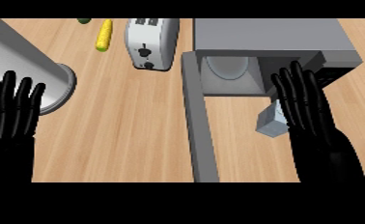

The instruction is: Pick up the milk, place it into the microwave and close the microwave

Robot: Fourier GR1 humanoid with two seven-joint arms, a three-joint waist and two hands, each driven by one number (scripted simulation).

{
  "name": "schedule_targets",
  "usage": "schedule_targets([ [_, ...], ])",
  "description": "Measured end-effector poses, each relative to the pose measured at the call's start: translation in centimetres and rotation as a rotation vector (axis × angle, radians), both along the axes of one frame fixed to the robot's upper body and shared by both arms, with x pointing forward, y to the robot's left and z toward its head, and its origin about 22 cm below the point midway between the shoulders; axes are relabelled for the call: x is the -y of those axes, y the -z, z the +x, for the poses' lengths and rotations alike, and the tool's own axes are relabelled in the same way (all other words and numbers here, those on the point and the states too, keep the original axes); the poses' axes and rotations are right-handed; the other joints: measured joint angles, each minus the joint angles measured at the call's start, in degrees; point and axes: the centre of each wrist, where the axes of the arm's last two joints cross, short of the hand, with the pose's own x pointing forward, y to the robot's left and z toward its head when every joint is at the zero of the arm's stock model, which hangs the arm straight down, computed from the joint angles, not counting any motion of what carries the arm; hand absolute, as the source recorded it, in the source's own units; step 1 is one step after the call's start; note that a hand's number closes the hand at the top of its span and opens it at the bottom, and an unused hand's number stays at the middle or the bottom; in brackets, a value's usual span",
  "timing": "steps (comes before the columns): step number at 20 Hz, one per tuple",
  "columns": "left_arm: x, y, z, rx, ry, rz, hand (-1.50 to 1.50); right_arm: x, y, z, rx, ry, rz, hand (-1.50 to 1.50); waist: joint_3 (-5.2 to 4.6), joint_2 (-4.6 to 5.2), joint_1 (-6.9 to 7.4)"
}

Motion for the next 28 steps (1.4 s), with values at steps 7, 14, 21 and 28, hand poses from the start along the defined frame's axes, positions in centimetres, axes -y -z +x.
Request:
schedule_targets([
  [7, -1.0, 0.8, -2.3, -0.021, -0.001, -0.034, -1.5, -3.0, 0.5, -0.9, -0.006, -0.011, 0.011, -1.5, -0.01, 0.03, -0.12],
  [14, -1.9, 1.1, -4.2, -0.027, -0.005, -0.04, -1.5, -2.5, 0.9, -1.2, -0.011, 0.121, -0.015, -1.5, -0.01, 0.02, -0.16],
  [21, -2.3, 1.3, -5.6, -0.029, 0.001, -0.048, -1.5, -0.5, 3.4, 0.1, -0.056, 0.212, -0.021, -1.5, 0.01, 0.07, -0.16],
  [28, -2.9, 2.1, -7.2, -0.026, 0.001, -0.049, -1.5, 1.3, 6.9, 1.7, -0.106, 0.277, -0.008, -1.5, 0.0, 0.07, -0.03],
])
